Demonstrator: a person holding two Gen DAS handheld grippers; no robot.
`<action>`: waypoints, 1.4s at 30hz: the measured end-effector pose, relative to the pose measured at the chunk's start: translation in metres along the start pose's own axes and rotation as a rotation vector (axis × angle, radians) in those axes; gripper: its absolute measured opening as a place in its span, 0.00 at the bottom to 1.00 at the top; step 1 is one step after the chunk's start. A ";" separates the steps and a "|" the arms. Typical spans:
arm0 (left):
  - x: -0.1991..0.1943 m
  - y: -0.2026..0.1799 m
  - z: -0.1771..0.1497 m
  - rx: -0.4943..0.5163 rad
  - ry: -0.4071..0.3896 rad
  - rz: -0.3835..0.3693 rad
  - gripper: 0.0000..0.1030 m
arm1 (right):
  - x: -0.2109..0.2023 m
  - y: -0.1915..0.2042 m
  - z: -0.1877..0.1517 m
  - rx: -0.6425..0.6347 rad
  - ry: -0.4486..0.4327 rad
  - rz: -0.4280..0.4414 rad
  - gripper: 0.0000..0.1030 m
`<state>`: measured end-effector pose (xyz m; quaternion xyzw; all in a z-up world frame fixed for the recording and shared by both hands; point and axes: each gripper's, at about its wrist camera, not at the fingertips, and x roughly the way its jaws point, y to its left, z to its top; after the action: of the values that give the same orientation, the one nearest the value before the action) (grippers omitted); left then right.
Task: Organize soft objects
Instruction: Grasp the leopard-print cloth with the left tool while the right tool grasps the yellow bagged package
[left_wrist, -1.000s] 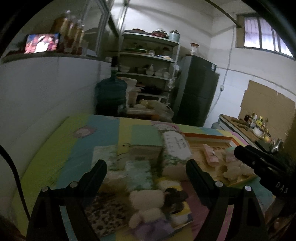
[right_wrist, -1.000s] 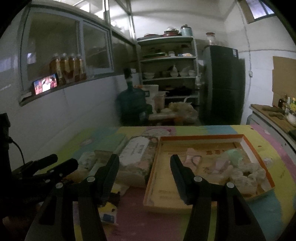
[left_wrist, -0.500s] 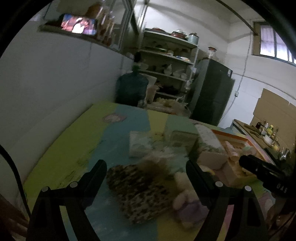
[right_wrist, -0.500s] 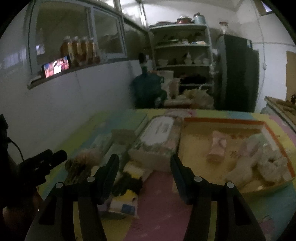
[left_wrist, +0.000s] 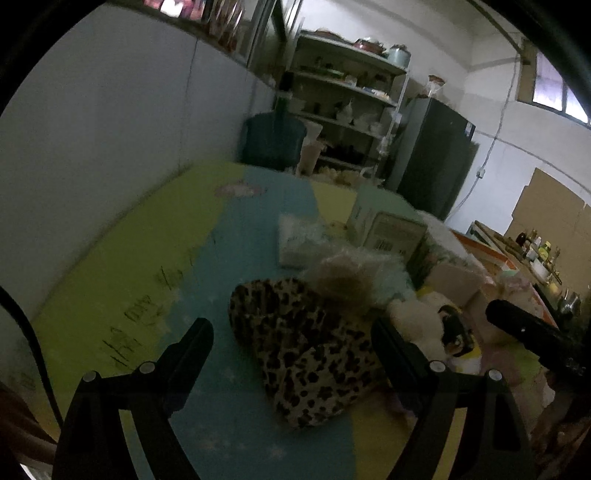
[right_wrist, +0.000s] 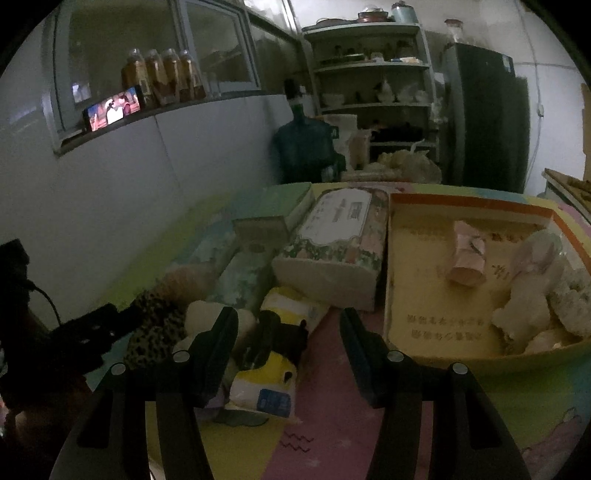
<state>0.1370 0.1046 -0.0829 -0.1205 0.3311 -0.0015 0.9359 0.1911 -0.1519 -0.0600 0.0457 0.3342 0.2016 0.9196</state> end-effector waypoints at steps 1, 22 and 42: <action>0.005 0.001 -0.001 -0.008 0.018 0.004 0.85 | 0.001 -0.001 -0.001 0.001 0.002 0.000 0.57; 0.024 -0.010 -0.015 0.041 0.003 -0.012 0.19 | 0.026 0.003 -0.010 0.016 0.069 0.002 0.57; -0.027 -0.015 -0.004 0.068 -0.158 -0.042 0.14 | 0.040 0.009 -0.021 0.020 0.146 0.000 0.57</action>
<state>0.1144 0.0913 -0.0657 -0.0956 0.2533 -0.0229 0.9624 0.2023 -0.1284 -0.0978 0.0403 0.4024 0.2011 0.8922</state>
